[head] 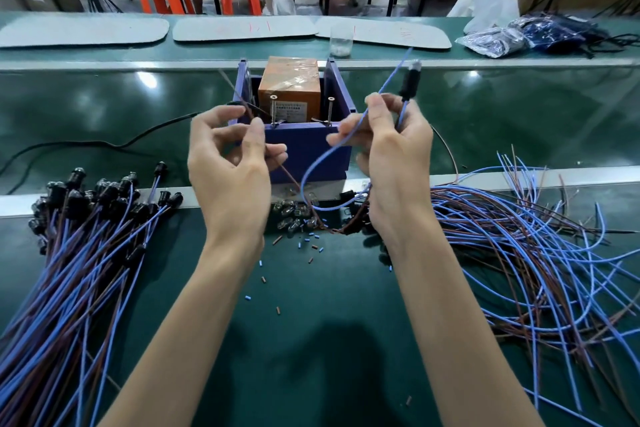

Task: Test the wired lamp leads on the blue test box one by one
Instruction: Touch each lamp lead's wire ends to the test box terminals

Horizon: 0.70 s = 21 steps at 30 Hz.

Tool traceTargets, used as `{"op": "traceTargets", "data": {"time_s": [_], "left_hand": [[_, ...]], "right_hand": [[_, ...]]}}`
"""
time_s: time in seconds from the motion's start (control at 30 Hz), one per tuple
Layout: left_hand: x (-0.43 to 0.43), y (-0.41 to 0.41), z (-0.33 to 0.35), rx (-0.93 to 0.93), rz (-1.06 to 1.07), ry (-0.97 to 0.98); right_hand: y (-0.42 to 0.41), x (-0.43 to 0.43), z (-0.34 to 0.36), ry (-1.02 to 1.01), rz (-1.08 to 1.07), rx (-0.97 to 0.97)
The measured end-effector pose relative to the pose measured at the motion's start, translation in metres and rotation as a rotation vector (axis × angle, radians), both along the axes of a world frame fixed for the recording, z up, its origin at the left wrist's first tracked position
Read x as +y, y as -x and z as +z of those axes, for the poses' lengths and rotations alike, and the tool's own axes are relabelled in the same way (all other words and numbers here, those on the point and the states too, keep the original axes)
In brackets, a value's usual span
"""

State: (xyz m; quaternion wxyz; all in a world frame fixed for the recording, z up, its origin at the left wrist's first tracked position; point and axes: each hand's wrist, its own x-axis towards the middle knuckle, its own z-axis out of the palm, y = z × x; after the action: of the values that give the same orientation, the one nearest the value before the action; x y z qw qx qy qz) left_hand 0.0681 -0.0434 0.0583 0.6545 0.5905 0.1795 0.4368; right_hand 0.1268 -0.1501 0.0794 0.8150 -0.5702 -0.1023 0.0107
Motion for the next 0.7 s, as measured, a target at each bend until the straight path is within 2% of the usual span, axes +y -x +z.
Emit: {"op": "traceTargets", "data": {"time_s": [0.23, 0.37, 0.53, 0.7], "left_hand": [[0.015, -0.011, -0.025, 0.096, 0.004, 0.212], [0.016, -0.013, -0.028, 0.096, -0.047, 0.222], [0.012, -0.012, -0.03, 0.107, -0.008, 0.126], [0.015, -0.014, -0.032, 0.074, -0.061, 0.274]], "right_hand": [[-0.019, 0.002, -0.025, 0.073, -0.161, 0.15], [-0.024, 0.003, -0.033, 0.221, -0.106, 0.176], [-0.023, 0.003, -0.037, 0.31, -0.024, 0.133], [-0.024, 0.003, -0.038, 0.321, -0.011, 0.1]]}}
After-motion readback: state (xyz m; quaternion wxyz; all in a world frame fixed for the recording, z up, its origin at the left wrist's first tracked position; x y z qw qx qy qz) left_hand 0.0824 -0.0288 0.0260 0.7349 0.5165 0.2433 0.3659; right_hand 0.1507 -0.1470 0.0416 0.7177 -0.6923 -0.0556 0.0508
